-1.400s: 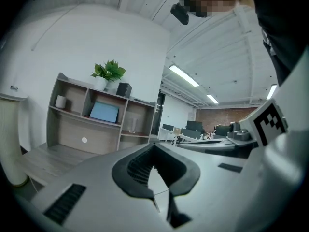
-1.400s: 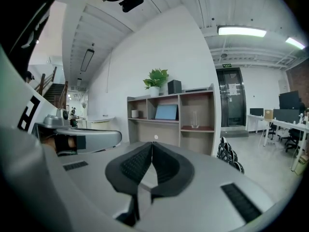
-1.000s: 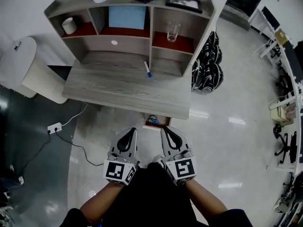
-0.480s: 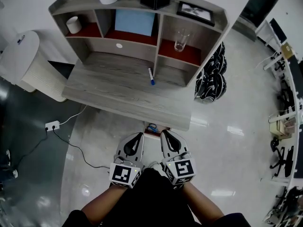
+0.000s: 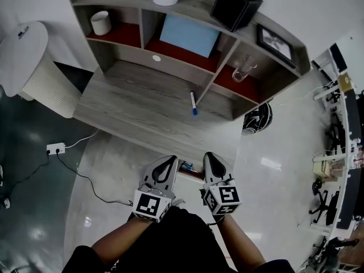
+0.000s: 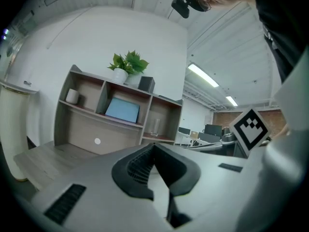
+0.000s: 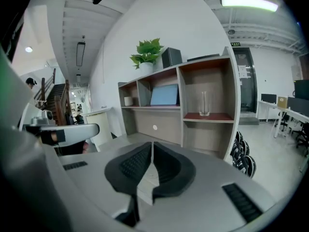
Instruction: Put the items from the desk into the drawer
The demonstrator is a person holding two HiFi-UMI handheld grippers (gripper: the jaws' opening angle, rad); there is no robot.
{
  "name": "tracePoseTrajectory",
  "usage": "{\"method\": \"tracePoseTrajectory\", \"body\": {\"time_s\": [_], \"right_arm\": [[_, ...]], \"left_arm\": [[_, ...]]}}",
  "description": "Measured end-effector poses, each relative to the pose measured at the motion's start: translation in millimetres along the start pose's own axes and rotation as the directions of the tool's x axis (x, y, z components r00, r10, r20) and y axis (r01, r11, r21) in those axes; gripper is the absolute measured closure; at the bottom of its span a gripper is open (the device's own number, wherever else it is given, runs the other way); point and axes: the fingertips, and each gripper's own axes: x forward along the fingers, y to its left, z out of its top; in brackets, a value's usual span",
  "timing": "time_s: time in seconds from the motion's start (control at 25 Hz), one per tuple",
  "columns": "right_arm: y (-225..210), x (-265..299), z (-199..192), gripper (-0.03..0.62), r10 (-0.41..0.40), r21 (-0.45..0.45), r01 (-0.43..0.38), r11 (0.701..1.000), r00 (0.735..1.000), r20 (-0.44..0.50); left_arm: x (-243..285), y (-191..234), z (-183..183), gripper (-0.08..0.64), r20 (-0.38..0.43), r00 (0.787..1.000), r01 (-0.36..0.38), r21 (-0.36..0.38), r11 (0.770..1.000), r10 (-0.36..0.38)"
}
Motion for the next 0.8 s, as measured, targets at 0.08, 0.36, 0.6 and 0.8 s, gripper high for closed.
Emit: {"method": "tracePoseTrajectory", "body": {"time_s": [0.08,0.36,0.6,0.8], "right_arm": [[-0.2,19.7,0.2,0.571,-0.022,0.008,0.022,1.000,1.000,-0.022],[-3.0,75.4,-10.2,0.571,-0.063,-0.010,0.063,0.998,0.995,-0.081],[-26.4,115.4,-36.7,0.571,-0.072,-0.005,0.072,0.997,0.986,-0.151],[-54.7,156.9,-58.6,0.570,-0.066,-0.022,0.062,0.998,0.976,-0.207]], "left_arm": [[4.6,24.4,0.6,0.555,-0.018,1.000,0.011,0.009,1.000,-0.011],[25.8,66.2,11.5,0.557,-0.064,0.994,0.097,0.057,0.994,-0.094],[48.5,80.3,7.8,0.555,-0.084,0.994,0.075,0.031,0.997,-0.072],[65.6,87.7,-4.1,0.555,-0.104,0.994,0.027,0.016,0.999,-0.025]]}}
